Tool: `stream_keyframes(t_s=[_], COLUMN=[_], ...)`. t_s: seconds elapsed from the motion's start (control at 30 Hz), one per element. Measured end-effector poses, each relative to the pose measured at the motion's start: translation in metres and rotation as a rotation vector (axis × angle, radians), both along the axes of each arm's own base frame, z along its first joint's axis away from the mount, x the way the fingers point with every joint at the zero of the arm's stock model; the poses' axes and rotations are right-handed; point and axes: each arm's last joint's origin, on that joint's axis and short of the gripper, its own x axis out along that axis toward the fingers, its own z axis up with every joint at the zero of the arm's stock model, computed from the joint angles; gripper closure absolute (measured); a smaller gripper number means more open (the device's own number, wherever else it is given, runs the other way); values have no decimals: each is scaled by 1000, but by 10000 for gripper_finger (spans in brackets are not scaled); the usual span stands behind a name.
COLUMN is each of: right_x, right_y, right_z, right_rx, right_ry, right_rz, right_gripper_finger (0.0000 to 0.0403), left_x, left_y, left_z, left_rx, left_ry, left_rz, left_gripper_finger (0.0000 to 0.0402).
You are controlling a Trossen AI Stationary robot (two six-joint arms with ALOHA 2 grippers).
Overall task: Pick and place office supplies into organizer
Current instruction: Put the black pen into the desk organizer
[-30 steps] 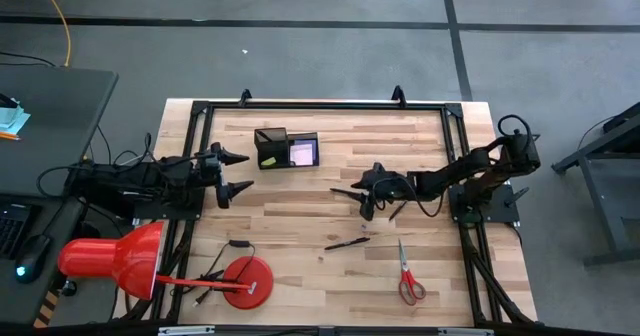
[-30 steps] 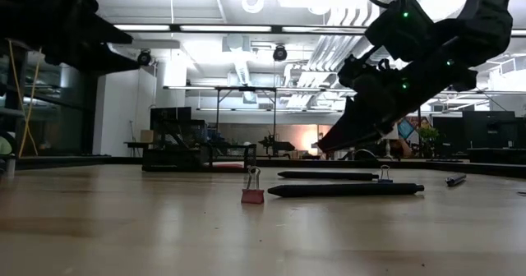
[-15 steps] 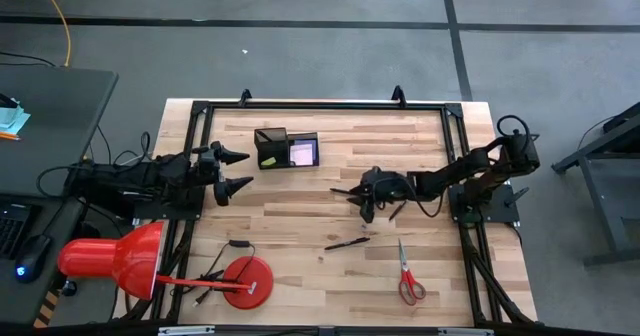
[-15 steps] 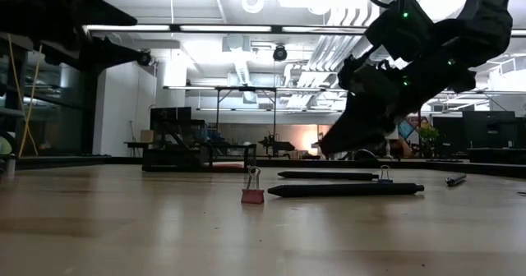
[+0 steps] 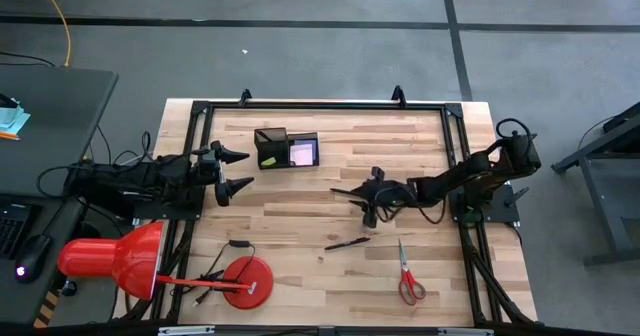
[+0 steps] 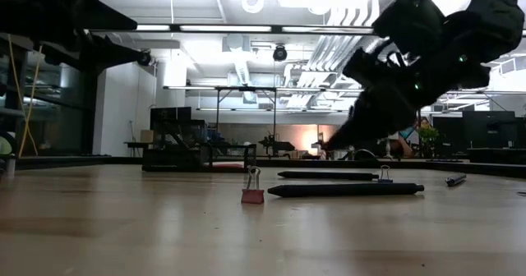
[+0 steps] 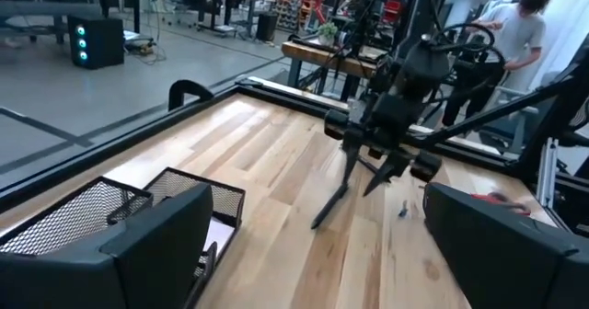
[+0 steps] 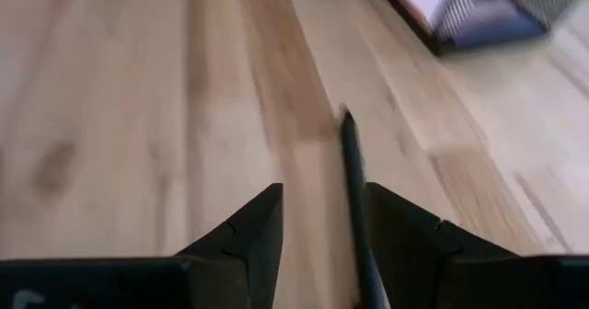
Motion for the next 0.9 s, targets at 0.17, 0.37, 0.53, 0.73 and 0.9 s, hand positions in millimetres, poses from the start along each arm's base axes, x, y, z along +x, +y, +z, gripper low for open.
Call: stream_keyframes(t_s=[0.17,0.37,0.53,0.73,0.9], right_x=[-5,-10,-10,-11,-12], right_y=[-2,-4,-12,-20,-23], right_z=[-6,-12,-12,-15,-15], right_rx=[21,33,53,130,166], right_ry=[71,132,141,176,184], right_rz=[-67,-124,-147,-109,-106], right_gripper_finger=[257,258,257,269,285], left_x=[0,0,0,0,0], left_y=[0,0,0,0,0], left_z=[0,0,0,0,0], left_rx=[-20,-20,-20,-19,-19], left_ry=[-8,-8,-12,-13,-13], left_rz=[3,3,4,5,5], left_gripper_finger=[18,20,19,18,21])
